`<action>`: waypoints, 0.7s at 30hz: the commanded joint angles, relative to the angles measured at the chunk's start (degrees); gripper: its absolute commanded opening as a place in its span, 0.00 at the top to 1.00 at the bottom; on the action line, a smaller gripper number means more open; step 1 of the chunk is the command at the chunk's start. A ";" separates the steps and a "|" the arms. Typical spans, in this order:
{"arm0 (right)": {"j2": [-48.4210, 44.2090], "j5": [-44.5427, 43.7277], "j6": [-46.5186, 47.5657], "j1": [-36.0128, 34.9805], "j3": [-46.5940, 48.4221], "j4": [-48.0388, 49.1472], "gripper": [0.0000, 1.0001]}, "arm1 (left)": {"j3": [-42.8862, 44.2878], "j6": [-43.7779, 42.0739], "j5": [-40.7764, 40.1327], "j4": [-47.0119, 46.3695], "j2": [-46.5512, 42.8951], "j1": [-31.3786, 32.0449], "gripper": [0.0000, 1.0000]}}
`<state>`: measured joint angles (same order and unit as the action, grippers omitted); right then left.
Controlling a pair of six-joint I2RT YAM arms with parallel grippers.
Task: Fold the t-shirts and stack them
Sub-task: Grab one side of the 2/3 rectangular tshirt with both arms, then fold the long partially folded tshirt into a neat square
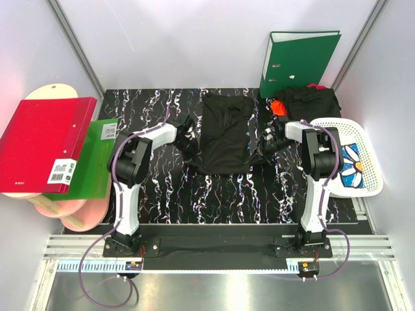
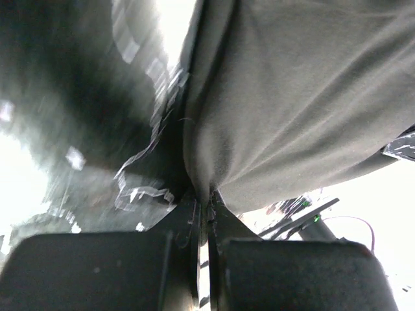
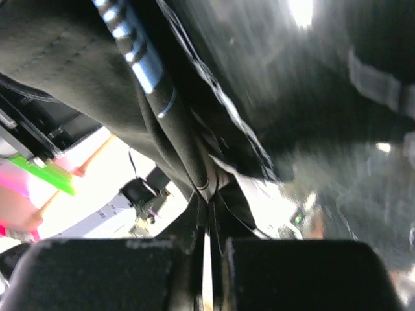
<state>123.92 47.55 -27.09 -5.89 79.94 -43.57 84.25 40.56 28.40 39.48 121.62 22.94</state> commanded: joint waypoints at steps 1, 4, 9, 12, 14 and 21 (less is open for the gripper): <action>-1.66 -1.41 0.99 -0.61 -8.55 -11.71 1.00 | -6.71 -0.56 -2.74 2.79 -5.60 0.35 1.00; -4.64 -2.37 1.52 -0.61 -12.34 -11.01 1.00 | -11.71 -0.57 -2.39 2.62 -9.55 1.05 1.00; -9.04 -2.99 1.26 -0.70 -16.39 -10.39 1.00 | -17.88 -0.04 -1.16 2.35 -16.14 3.07 1.00; -12.73 -2.82 -0.06 -0.70 -17.27 -9.87 1.00 | -19.30 0.40 -1.59 2.26 -19.22 3.69 1.00; -14.05 -1.07 -0.59 -0.79 -16.75 -10.04 1.00 | -18.68 0.31 -1.51 2.35 -19.93 3.78 1.00; -16.25 0.35 -3.23 -0.79 -9.03 -11.35 1.00 | -9.56 -0.13 -1.59 5.94 -19.58 3.78 1.00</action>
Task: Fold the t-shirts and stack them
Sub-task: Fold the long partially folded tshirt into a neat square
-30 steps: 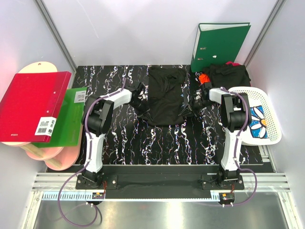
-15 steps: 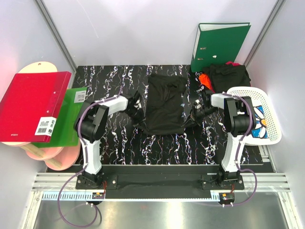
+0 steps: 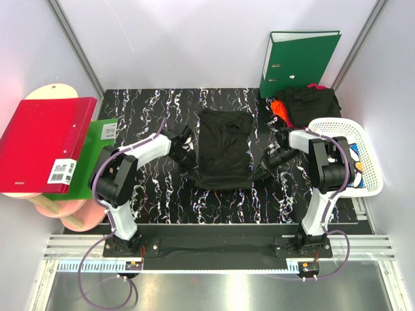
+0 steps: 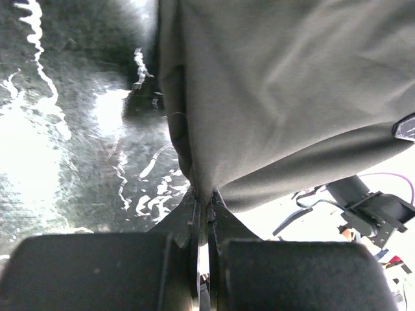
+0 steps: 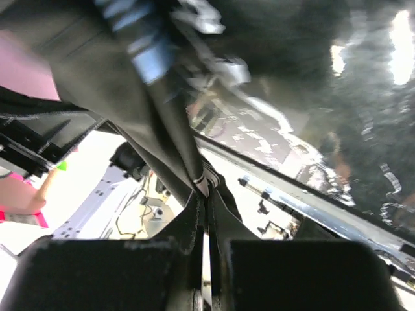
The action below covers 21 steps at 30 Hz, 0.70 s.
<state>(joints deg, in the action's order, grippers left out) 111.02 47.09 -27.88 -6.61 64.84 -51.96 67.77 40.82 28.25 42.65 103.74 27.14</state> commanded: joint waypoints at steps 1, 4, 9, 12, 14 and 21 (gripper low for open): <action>-2.75 1.24 -2.62 -0.07 8.61 -3.31 1.00 | 10.33 -0.48 -1.53 3.48 -1.44 -0.42 1.00; -0.82 1.78 -2.44 0.02 14.41 -5.33 1.00 | 18.15 -1.00 -1.18 5.77 -0.04 -0.42 1.00; 2.44 2.83 -2.35 -0.07 25.13 -8.59 1.00 | 30.90 -1.62 -0.22 10.16 4.27 -0.59 1.00; 5.42 3.36 -2.62 -0.07 31.11 -9.03 1.00 | 35.05 -1.62 0.57 10.69 7.08 -1.12 1.00; 8.50 3.62 -2.62 0.11 33.94 -9.29 1.00 | 36.46 -1.62 1.36 10.69 9.53 -1.73 1.00; 20.52 4.06 -3.06 0.20 49.47 -9.91 1.00 | 43.13 -1.53 2.33 10.69 16.66 -5.59 1.00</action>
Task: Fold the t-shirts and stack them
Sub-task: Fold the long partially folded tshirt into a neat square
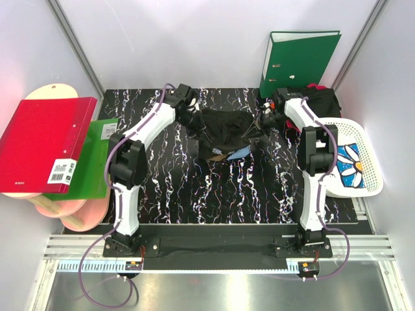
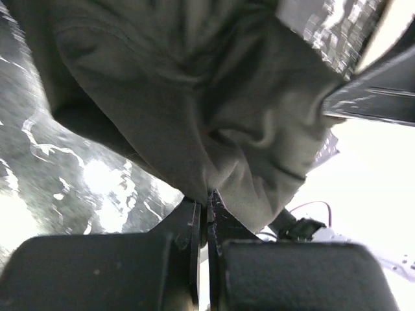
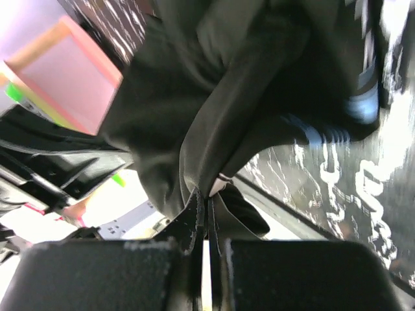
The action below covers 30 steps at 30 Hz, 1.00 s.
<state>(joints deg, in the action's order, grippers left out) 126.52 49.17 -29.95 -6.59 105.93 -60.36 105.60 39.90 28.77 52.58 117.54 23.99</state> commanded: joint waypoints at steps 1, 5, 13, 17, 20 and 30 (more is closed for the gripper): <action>6.27 2.16 -1.24 0.35 10.33 -1.60 1.00 | 6.19 -0.53 1.90 0.77 3.66 -2.98 1.00; 11.64 2.42 -3.70 0.88 21.48 -1.60 1.00 | 12.50 0.35 3.13 0.69 8.58 -5.70 1.00; 19.20 4.97 -7.84 2.02 35.91 -2.13 1.00 | 24.46 2.99 6.81 0.42 15.96 -7.99 1.00; 21.22 5.76 -8.63 2.63 37.68 -1.87 1.00 | 28.60 3.95 8.57 -0.72 18.43 -8.34 1.00; 21.58 5.94 -8.89 2.90 38.12 -0.91 1.00 | 28.79 5.88 10.42 -5.01 18.96 -8.34 0.96; 22.19 4.71 -16.35 3.87 38.74 14.71 1.00 | 20.69 20.47 15.61 -34.27 18.16 -8.78 1.00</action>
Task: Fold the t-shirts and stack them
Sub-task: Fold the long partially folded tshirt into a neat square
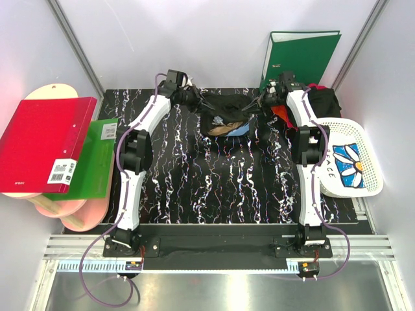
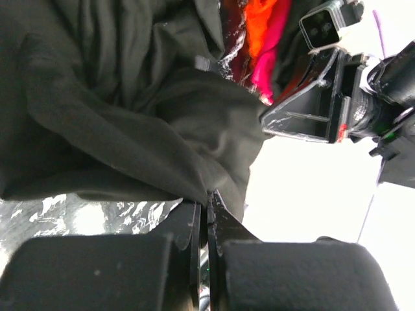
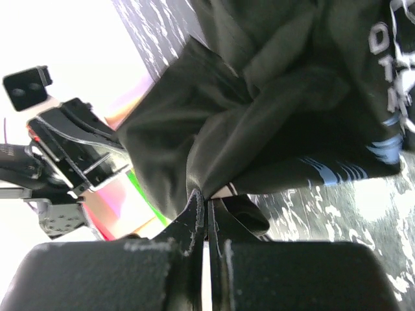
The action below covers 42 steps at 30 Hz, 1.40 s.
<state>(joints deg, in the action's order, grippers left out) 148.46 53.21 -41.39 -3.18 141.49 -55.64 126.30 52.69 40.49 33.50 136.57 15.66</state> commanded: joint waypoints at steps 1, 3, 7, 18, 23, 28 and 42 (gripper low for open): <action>0.25 -0.03 -5.72 0.46 3.18 11.41 1.00 | 0.00 8.48 3.72 -16.17 -0.43 -0.72 1.00; 0.86 -0.39 -7.91 0.46 3.70 15.71 1.00 | -0.44 11.47 3.46 -19.94 0.53 -1.07 1.00; 3.58 -3.72 -10.29 0.63 6.51 18.89 1.00 | -0.35 14.37 1.00 -23.47 1.50 -2.38 1.00; 0.28 -22.78 -4.77 -1.56 -1.26 29.07 0.05 | 3.96 27.38 4.59 -40.77 14.33 -4.24 0.01; -13.09 -35.18 -1.95 -2.53 -16.66 40.15 0.00 | -10.42 25.72 4.60 -47.02 5.66 -4.32 0.01; -21.54 -35.56 0.61 -2.53 -23.53 40.43 0.00 | -16.08 19.23 5.48 -44.41 -2.17 -5.20 0.01; -25.87 -27.38 -3.61 -2.53 -44.98 34.20 0.00 | -19.25 0.33 0.30 -17.09 -12.65 -7.66 0.01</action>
<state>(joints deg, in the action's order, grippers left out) 120.44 22.09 -43.18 -5.58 98.67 -17.06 107.22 63.07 43.75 0.97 125.60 8.36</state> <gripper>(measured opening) 0.993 0.987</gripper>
